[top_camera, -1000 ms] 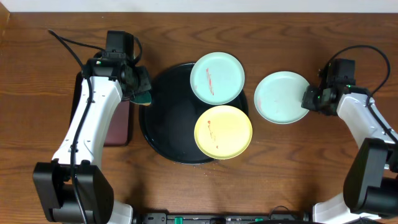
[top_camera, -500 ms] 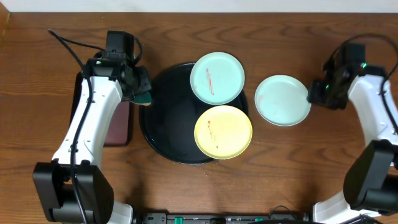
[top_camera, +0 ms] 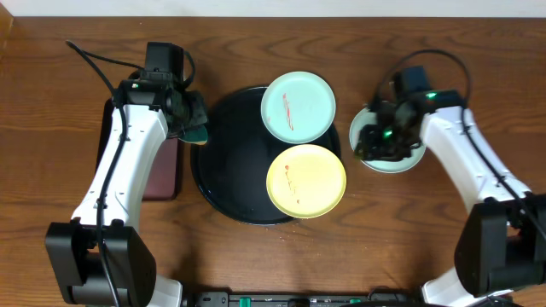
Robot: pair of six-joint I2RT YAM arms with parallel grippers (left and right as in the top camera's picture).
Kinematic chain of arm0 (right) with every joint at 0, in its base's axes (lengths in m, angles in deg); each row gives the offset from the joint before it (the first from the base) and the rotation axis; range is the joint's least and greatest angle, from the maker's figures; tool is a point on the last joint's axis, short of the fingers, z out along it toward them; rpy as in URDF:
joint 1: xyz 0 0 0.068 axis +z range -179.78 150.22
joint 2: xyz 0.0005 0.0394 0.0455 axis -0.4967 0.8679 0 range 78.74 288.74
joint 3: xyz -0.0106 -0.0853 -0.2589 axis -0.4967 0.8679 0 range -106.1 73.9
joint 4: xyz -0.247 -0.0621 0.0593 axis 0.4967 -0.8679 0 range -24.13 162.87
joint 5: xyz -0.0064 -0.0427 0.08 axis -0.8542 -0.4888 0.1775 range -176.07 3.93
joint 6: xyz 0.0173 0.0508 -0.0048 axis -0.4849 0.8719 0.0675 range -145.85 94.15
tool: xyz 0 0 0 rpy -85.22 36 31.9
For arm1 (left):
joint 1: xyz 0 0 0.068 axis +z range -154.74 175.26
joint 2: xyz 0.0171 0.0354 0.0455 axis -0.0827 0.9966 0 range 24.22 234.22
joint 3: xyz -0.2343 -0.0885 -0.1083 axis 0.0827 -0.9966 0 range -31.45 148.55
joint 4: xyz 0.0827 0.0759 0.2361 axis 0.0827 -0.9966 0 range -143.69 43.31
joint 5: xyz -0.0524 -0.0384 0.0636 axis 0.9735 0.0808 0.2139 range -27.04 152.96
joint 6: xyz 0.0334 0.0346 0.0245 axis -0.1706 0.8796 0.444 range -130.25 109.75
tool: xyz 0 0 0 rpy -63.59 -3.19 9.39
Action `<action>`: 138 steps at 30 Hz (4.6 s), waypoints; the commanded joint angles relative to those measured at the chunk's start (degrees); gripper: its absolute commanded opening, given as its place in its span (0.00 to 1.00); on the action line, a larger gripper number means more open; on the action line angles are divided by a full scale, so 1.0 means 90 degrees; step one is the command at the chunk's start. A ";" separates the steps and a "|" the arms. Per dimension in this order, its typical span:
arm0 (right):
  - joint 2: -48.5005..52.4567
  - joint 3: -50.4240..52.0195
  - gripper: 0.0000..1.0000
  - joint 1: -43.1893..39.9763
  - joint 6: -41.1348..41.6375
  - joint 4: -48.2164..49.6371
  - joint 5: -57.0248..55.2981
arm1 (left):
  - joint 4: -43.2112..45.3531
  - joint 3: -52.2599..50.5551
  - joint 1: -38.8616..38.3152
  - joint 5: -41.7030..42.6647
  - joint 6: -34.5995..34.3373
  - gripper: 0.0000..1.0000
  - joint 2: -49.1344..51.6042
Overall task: Clean dirty plates on tray and stack at the side
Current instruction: 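Grip the yellow plate rim with the right gripper and tilt it up, then scrub the yellow plate with the sponge held in the left gripper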
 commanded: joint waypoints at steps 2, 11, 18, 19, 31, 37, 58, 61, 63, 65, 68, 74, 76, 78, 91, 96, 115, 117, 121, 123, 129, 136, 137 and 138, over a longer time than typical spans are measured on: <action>0.0119 0.0306 0.45 0.0440 0.0092 0.0342 0.0046 | -0.0012 0.0029 0.0010 -0.0058 -0.0053 0.08 0.0002; 0.0714 0.0362 0.36 0.0923 0.0226 0.0697 -0.0355 | -0.0032 0.0029 0.0010 -0.0058 -0.0056 0.07 0.0002; 0.0775 0.0355 0.09 0.0945 0.0231 0.0721 -0.0350 | -0.0109 0.0029 0.0012 -0.0058 -0.0053 0.07 0.0002; 0.0775 0.0355 0.05 0.0947 0.0233 0.0716 -0.0313 | -0.0104 0.0029 0.0012 -0.0058 -0.0053 0.07 0.0002; 0.0782 0.0355 0.01 0.1826 0.1965 0.1943 0.0100 | -0.0107 0.0029 0.0015 -0.0058 -0.0056 0.07 0.0002; 0.0933 0.0355 0.01 0.2334 0.3041 0.2827 -0.0398 | -0.0112 0.0029 0.0015 -0.0058 -0.0056 0.07 0.0002; 0.1552 0.0347 0.14 0.2628 0.3062 0.3060 -0.0420 | -0.0481 0.0029 0.0015 0.0835 0.0838 0.07 0.0002; 0.1654 0.0347 0.06 0.2584 0.3062 0.3079 -0.0301 | -0.0670 0.0027 0.0015 0.0884 0.0911 0.08 0.0002; 0.1659 0.0347 0.01 0.2555 0.3065 0.3075 -0.0272 | -0.0818 0.0015 0.0015 0.0899 0.0911 0.07 0.0002; 0.1659 0.0347 0.01 0.2557 0.3065 0.3075 -0.0270 | -0.0899 -0.0053 0.0007 0.0996 0.0903 0.07 0.0002; 0.1659 0.0347 0.01 0.2557 0.3065 0.3096 -0.0255 | -0.0857 -0.0294 -0.0083 0.1192 0.0816 0.07 0.0002; 0.1659 0.0347 0.01 0.2557 0.3089 0.3118 -0.0255 | -0.0359 -0.0857 -0.0636 0.1146 -0.0044 0.07 0.0083; 0.1659 0.0347 0.01 0.2557 0.3087 0.3118 -0.0255 | -0.0245 -0.0991 -0.0850 0.0952 -0.0362 0.07 0.0189; 0.1659 0.0347 0.01 0.2557 0.3087 0.3118 -0.0255 | -0.0172 -0.1076 -0.1083 0.0629 -0.0663 0.07 0.0398; 0.1659 0.0347 0.01 0.2555 0.3087 0.3118 -0.0255 | 0.0097 -0.1088 -0.1698 -0.0027 -0.1936 0.08 0.1732; 0.1659 0.0347 0.01 0.2555 0.3084 0.3121 -0.0255 | 0.0789 -0.1141 -0.1921 0.1955 0.0204 0.08 0.1897; 0.1659 0.0347 0.01 0.2514 0.3084 0.3118 -0.0209 | -0.0277 -0.1200 -0.2001 -0.1387 -0.2827 0.07 0.1897; 0.1659 0.0347 0.01 0.2516 0.3084 0.3118 -0.0209 | -0.0260 -0.1200 -0.2004 -0.1103 -0.2208 0.07 0.1897; 0.1659 0.0347 0.01 0.2514 0.3084 0.3121 -0.0209 | 0.0036 -0.1200 -0.2004 0.0381 -0.0306 0.07 0.1897; 0.1659 0.0347 0.01 0.2514 0.3084 0.3121 -0.0209 | 0.0216 -0.1200 -0.2004 0.1423 0.0658 0.07 0.1897; 0.1659 0.0347 0.01 0.2514 0.3084 0.3116 -0.0206 | 0.0359 -0.1200 -0.2001 0.2739 0.2526 0.07 0.1897; 0.1659 0.0347 0.01 0.2514 0.3084 0.3116 -0.0206 | 0.0612 -0.1200 -0.1987 0.1137 0.2232 0.07 0.1897; 0.1659 0.0347 0.01 0.2514 0.3084 0.3116 -0.0206 | 0.0707 -0.1200 -0.1974 0.0668 0.1865 0.07 0.1897; 0.1659 0.0347 0.01 0.2514 0.3084 0.3118 -0.0209 | 0.0818 -0.1200 -0.1970 0.0192 0.1491 0.08 0.1897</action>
